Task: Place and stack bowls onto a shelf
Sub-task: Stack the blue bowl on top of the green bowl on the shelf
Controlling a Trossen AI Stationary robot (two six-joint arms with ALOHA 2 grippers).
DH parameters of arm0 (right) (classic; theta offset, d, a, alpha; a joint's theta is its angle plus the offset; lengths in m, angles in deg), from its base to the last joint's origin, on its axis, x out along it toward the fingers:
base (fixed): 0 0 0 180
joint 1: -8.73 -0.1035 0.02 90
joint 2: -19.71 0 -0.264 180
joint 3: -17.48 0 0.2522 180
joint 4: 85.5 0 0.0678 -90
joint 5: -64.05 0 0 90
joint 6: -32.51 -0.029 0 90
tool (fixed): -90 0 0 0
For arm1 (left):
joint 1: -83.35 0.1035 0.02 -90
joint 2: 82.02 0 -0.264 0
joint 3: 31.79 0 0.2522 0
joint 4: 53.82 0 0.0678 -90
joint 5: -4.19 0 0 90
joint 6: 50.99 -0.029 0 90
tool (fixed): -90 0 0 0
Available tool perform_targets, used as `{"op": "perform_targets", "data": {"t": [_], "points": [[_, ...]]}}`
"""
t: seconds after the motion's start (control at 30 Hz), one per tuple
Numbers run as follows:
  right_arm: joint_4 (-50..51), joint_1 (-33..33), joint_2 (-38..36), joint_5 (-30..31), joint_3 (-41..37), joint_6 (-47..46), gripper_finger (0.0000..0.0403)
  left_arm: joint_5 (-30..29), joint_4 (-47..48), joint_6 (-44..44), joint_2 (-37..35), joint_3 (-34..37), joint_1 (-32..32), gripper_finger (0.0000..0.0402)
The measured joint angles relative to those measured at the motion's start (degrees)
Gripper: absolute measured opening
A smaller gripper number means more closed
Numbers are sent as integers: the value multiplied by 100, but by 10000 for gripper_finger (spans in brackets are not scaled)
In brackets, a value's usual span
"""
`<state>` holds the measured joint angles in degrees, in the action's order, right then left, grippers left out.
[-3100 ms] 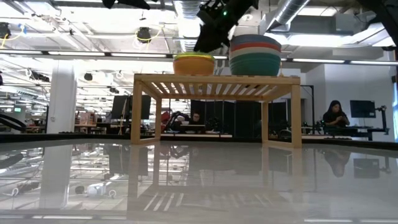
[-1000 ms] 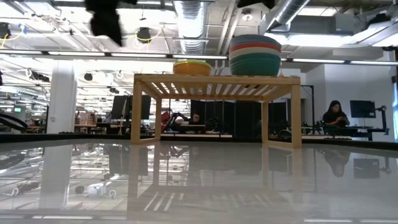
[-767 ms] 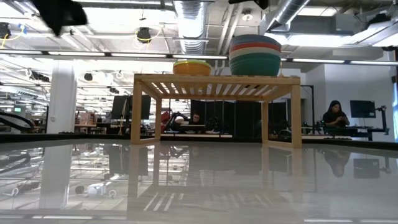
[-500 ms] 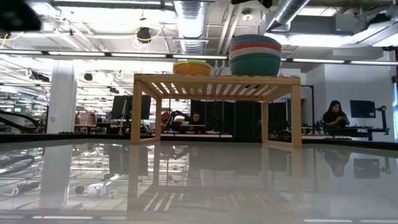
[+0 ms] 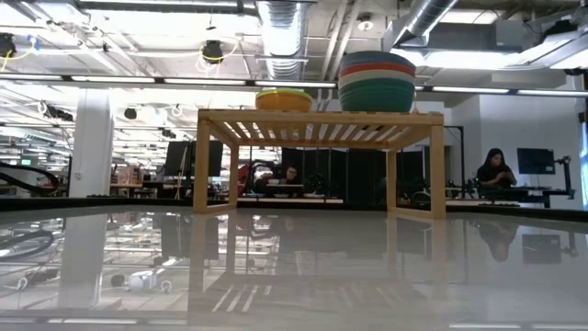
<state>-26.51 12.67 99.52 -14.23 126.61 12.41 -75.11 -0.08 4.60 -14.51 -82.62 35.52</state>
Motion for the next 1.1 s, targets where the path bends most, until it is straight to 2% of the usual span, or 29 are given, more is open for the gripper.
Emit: {"op": "perform_targets", "data": {"t": [0.23, 0.37, 0.43, 0.57, 0.7, 0.83, 1.0, 1.1], "points": [[80, -162, 0, 362, 0, -107, 178, 100, -264, 138, -2, 477, 4, 99], [146, -198, -90, 521, -7, -106, 178, 109, -431, 173, -3, 491, 272, 45], [141, -187, -162, 541, 0, -104, 177, 99, -454, 173, -4, 365, 514, 13], [193, -86, -352, 646, -4, -40, 176, -546, -320, -429, -4, -256, 1139, 2], [223, 109, -663, 688, -4, 100, 176, -1257, 277, -1495, -4, -1106, 2014, 0], [225, 375, -955, 689, -4, 240, 176, -1974, 696, -2569, -7, -2031, 3161, 0], [292, 654, -1235, 667, -2, 266, 176, -2882, 566, -3749, -5, -3200, 4705, 0], [475, 727, -1327, 661, -2, 351, 175, -3219, -46, -4241, 2, -3734, 5733, 0]]}}
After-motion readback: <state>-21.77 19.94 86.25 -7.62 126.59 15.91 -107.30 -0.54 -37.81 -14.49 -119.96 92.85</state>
